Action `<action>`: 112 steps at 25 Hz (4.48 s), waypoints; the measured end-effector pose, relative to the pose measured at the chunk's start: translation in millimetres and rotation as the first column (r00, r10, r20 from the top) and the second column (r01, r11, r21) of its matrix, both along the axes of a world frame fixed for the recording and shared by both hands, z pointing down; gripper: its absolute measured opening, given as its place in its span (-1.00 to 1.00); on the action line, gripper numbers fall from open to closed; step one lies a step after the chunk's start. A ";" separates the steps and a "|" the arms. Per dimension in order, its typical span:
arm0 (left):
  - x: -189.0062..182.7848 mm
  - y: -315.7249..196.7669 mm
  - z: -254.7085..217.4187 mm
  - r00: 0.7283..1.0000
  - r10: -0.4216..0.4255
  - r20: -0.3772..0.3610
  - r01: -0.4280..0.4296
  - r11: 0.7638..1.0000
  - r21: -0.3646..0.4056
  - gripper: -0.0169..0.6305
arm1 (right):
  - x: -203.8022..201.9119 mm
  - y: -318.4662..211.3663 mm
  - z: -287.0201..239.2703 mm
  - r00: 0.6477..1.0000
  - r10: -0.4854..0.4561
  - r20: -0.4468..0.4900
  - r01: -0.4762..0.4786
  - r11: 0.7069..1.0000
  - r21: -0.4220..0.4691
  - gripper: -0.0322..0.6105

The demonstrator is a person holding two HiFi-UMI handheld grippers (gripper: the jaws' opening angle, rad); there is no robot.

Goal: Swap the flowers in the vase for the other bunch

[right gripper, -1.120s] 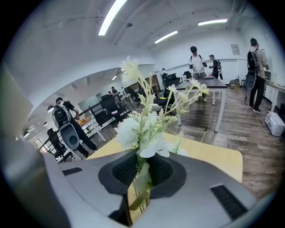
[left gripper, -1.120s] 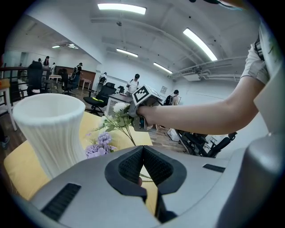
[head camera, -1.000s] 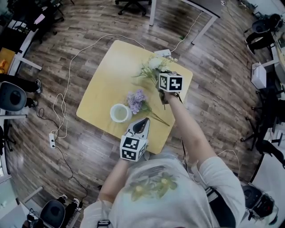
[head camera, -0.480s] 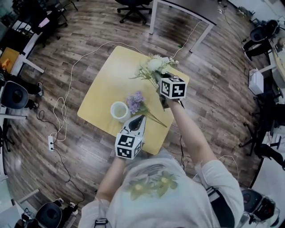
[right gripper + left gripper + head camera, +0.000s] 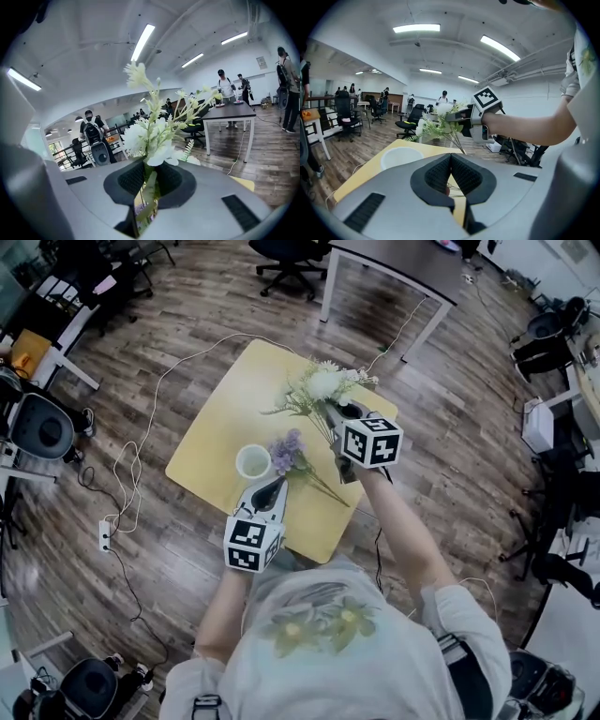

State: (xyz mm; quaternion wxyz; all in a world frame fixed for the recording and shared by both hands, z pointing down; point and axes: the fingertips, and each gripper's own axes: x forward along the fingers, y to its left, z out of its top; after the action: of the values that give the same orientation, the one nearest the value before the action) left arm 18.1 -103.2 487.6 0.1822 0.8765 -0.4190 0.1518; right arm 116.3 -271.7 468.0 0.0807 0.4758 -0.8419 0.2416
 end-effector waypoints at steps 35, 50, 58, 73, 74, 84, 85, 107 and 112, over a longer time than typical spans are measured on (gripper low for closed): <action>-72.0 46.0 0.7 0.977 -0.214 -0.019 0.214 0.977 -0.018 -0.89 | -124.0 69.1 -157.2 0.935 -0.306 0.180 0.245 0.924 0.294 -0.67; -87.1 55.7 2.6 0.968 -0.248 -0.027 0.247 0.968 -0.032 -0.89 | -173.2 72.2 -192.5 0.893 -0.386 0.230 0.292 0.887 0.358 -0.67; -96.9 56.5 3.6 0.966 -0.257 -0.027 0.256 0.966 -0.047 -0.89 | -196.0 67.5 -187.6 0.886 -0.413 0.212 0.314 0.869 0.383 -0.67; -105.7 57.0 17.5 0.956 -0.294 -0.019 0.292 0.954 -0.060 -0.89 | -205.7 89.7 -140.0 0.867 -0.475 0.154 0.397 0.842 0.365 -0.67; -105.0 56.8 17.4 0.956 -0.294 -0.019 0.292 0.955 -0.059 -0.89 | -205.0 91.3 -136.1 0.867 -0.476 0.149 0.401 0.843 0.358 -0.67; -109.5 52.2 19.2 0.957 -0.291 -0.015 0.289 0.955 -0.059 -0.89 | -206.7 99.0 -99.5 0.864 -0.489 0.124 0.441 0.851 0.286 -0.67; -109.4 51.5 19.1 0.957 -0.290 -0.014 0.289 0.955 -0.060 -0.89 | -205.9 98.9 -96.1 0.864 -0.489 0.122 0.443 0.852 0.277 -0.67; -93.3 50.8 25.9 0.961 -0.276 -0.001 0.275 0.959 -0.068 -0.89 | -180.7 120.1 -25.7 0.862 -0.501 0.076 0.491 0.863 0.119 -0.67; -93.7 47.0 27.0 0.963 -0.271 0.002 0.270 0.960 -0.074 -0.89 | -182.7 124.4 -13.3 0.856 -0.512 0.078 0.504 0.858 0.096 -0.67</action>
State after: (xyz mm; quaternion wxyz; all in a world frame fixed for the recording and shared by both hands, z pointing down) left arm -75.6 -56.2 514.7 0.2349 0.8044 -0.5282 0.1369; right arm -66.3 -147.3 454.7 0.0818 0.2265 -0.9487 0.2047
